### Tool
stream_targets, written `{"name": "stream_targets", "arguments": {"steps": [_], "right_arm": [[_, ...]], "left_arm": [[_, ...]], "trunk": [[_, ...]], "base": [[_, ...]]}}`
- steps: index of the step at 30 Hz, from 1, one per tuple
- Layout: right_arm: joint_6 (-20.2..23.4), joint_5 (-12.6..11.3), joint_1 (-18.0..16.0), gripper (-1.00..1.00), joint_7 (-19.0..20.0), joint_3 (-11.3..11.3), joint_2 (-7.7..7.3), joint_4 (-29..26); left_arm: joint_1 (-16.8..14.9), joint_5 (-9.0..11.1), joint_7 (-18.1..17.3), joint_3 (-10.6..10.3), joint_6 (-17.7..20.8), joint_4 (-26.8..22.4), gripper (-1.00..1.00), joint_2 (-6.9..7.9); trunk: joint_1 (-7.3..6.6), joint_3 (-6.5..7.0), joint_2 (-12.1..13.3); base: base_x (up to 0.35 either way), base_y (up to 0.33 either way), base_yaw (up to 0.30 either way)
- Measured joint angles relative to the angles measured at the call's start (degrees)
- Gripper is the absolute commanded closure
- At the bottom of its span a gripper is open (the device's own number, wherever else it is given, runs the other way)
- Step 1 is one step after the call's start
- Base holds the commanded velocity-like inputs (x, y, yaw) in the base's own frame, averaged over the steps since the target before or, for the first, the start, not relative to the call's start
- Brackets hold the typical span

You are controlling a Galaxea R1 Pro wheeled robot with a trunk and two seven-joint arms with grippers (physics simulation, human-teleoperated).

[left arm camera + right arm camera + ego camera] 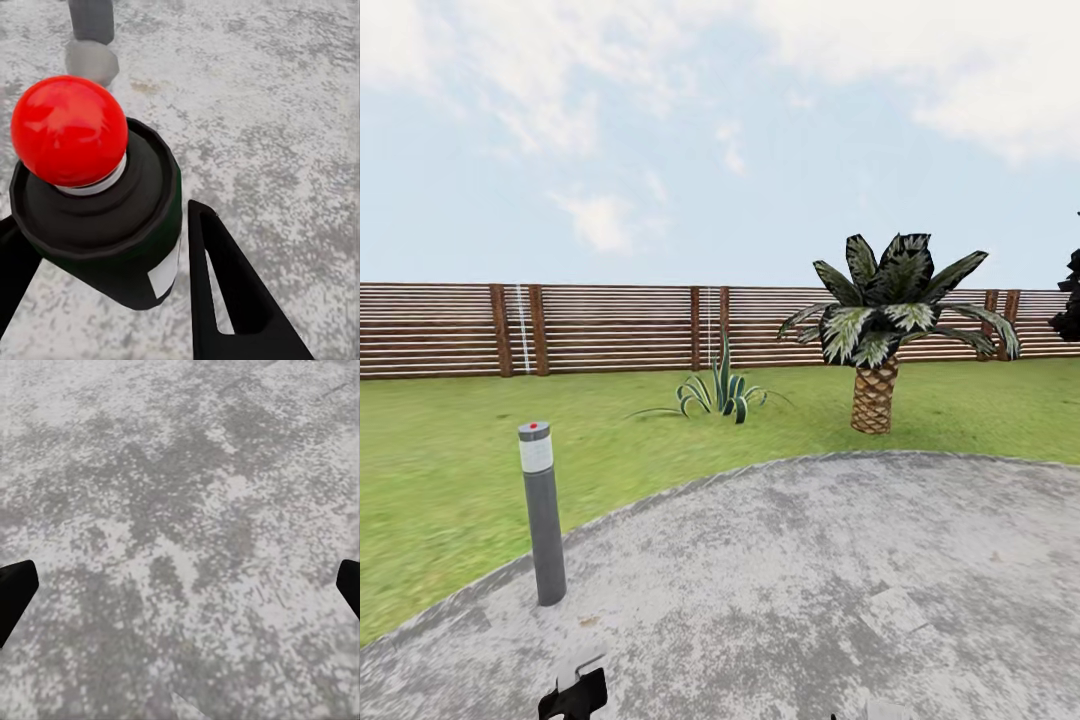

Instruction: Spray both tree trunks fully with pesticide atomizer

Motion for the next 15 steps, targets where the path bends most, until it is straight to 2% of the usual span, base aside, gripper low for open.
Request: {"name": "stream_targets", "arguments": {"steps": [15], "right_arm": [[0.0,0.0,0.0,-1.00,0.0,0.0,0.03,0.1]], "left_arm": [[0.0,0.0,0.2,0.0,0.0,0.0,1.00,0.00]], "trunk": [[-3.30,2.69,6.0]], "base": [[0.000,0.000,0.000]]}}
